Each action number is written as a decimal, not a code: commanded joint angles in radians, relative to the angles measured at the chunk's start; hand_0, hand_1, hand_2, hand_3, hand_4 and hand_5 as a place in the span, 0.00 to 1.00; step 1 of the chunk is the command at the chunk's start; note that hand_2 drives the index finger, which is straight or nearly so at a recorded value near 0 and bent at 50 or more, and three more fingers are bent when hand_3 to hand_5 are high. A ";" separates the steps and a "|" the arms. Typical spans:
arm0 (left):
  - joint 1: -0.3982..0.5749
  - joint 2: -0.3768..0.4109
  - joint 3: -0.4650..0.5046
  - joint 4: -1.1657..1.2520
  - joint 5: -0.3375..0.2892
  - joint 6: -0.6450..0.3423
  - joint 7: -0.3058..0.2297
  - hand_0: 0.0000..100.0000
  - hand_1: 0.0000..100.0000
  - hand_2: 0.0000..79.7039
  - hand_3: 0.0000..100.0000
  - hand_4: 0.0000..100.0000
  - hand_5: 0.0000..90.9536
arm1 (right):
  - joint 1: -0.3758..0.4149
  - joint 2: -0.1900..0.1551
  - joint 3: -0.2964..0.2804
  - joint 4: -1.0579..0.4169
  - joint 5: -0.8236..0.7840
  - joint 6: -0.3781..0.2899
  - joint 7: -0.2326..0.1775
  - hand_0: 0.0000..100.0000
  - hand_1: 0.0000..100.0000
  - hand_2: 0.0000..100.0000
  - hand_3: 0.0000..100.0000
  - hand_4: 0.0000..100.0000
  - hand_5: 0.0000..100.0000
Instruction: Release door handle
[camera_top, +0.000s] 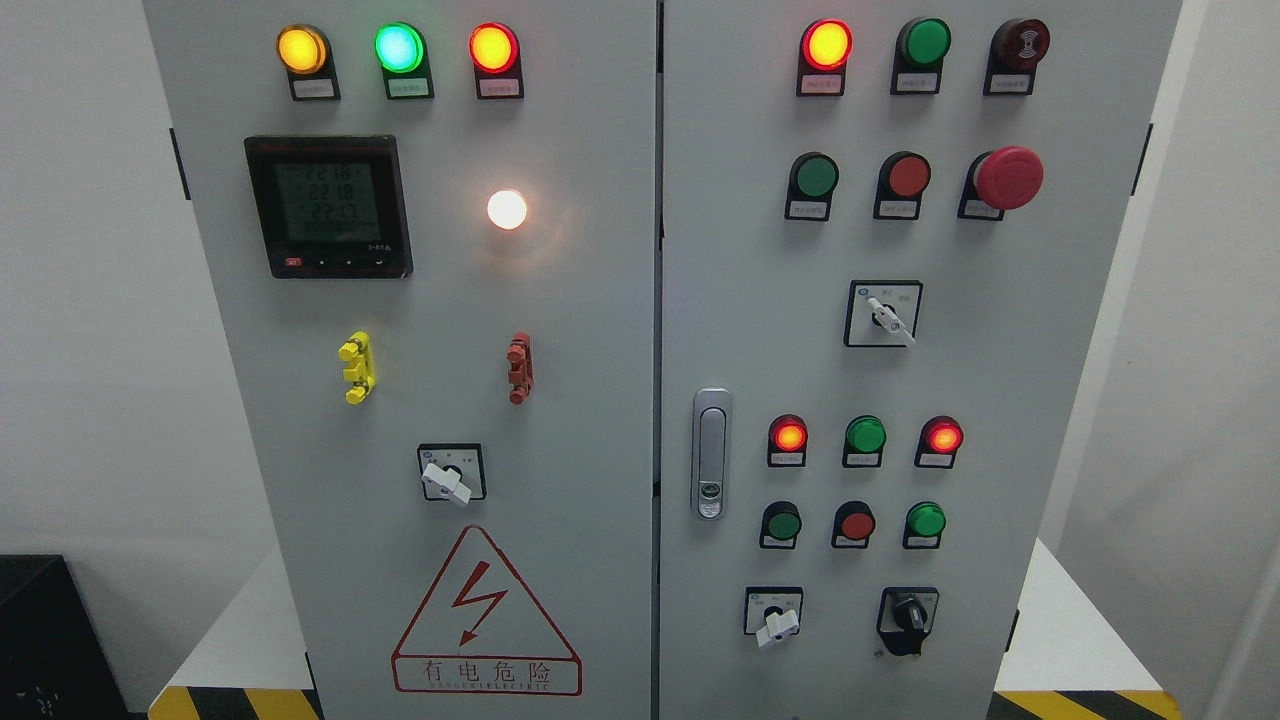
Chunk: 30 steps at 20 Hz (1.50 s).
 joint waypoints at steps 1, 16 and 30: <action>0.000 0.000 -0.021 -0.020 0.000 0.000 0.000 0.00 0.00 0.03 0.09 0.01 0.00 | 0.001 -0.001 -0.005 -0.003 0.000 0.001 -0.003 0.36 0.23 0.00 0.08 0.07 0.01; 0.000 0.000 -0.021 -0.020 0.000 0.000 0.000 0.00 0.00 0.03 0.09 0.01 0.00 | 0.013 -0.001 -0.013 -0.011 0.000 -0.002 -0.002 0.36 0.24 0.00 0.08 0.10 0.03; 0.000 0.000 -0.021 -0.020 0.000 0.000 0.000 0.00 0.00 0.03 0.10 0.01 0.00 | 0.030 -0.003 -0.011 -0.047 0.011 -0.031 -0.003 0.35 0.25 0.00 0.10 0.14 0.08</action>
